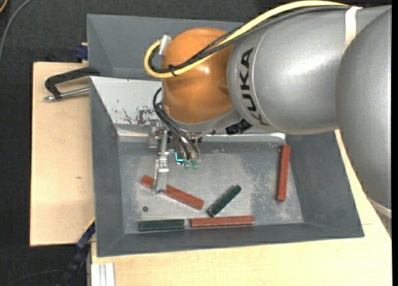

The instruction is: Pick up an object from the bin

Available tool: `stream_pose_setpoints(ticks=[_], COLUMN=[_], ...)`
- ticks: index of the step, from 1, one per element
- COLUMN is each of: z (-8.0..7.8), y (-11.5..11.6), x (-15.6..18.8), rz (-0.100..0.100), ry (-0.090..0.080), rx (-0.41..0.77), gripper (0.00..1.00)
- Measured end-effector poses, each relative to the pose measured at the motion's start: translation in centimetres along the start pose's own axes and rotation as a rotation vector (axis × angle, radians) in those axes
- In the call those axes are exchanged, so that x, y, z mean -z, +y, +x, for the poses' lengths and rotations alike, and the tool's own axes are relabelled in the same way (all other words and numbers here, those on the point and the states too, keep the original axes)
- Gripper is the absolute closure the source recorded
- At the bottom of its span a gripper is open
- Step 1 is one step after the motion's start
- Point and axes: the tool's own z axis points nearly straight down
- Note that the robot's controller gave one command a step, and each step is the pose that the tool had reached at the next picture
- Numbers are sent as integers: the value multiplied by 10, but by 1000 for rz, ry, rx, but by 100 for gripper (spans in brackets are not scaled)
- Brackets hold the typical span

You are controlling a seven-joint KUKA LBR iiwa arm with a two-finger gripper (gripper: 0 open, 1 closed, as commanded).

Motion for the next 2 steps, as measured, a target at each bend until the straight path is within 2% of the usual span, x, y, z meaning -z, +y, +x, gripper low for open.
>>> stream_pose_setpoints(ticks=[1,2], z=[-19,-20], y=[-41,-39], x=[-126,-123], rz=[2,-1], ry=[-2,-7], rx=[300,300], gripper=[0,100])
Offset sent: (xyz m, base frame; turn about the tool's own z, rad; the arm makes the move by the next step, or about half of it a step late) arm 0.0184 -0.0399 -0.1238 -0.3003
